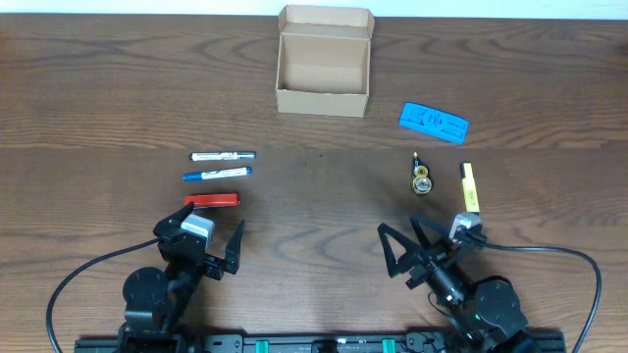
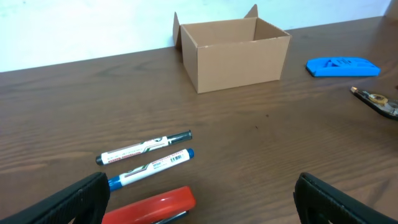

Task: Pack container
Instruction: 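Move the right gripper to the box's right flap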

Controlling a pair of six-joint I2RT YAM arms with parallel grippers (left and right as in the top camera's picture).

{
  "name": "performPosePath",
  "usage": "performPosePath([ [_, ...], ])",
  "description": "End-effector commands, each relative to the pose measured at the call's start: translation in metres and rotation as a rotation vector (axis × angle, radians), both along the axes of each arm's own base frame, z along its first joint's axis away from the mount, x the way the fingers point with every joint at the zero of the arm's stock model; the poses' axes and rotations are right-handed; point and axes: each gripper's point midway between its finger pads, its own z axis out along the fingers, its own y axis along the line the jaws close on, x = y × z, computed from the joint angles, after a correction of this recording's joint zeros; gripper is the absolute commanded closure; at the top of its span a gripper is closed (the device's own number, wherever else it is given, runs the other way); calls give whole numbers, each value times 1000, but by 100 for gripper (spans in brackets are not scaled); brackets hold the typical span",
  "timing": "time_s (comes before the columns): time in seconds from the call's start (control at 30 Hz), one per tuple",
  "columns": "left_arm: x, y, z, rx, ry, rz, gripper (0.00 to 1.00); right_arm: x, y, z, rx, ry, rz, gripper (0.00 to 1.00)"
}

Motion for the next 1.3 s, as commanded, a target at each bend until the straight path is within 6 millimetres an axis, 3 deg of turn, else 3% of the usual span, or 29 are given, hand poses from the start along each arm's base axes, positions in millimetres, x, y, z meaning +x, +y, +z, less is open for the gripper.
performPosePath([
  [0.0,0,2,-12,22,14,2,5,9,1,1,-44,34,-22,1],
  [0.13,0,2,-12,22,14,2,5,32,-1,9,-176,73,-62,1],
  [0.27,0,2,-12,22,14,2,5,70,1,24,-321,120,-89,1],
  [0.47,0,2,-12,22,14,2,5,152,7,39,-472,237,-126,1],
  [0.67,0,2,-12,22,14,2,5,239,16,40,-588,305,-174,1],
  [0.8,0,2,-12,22,14,2,5,291,21,27,-631,357,-212,1],
  [0.97,0,2,-12,22,14,2,5,340,24,0,-639,411,-215,1],
  [1.1,0,2,-12,22,14,2,5,360,22,-33,-658,464,-215,1],
  [1.27,0,2,-12,22,14,2,5,365,19,-77,-689,533,-212,2],
])
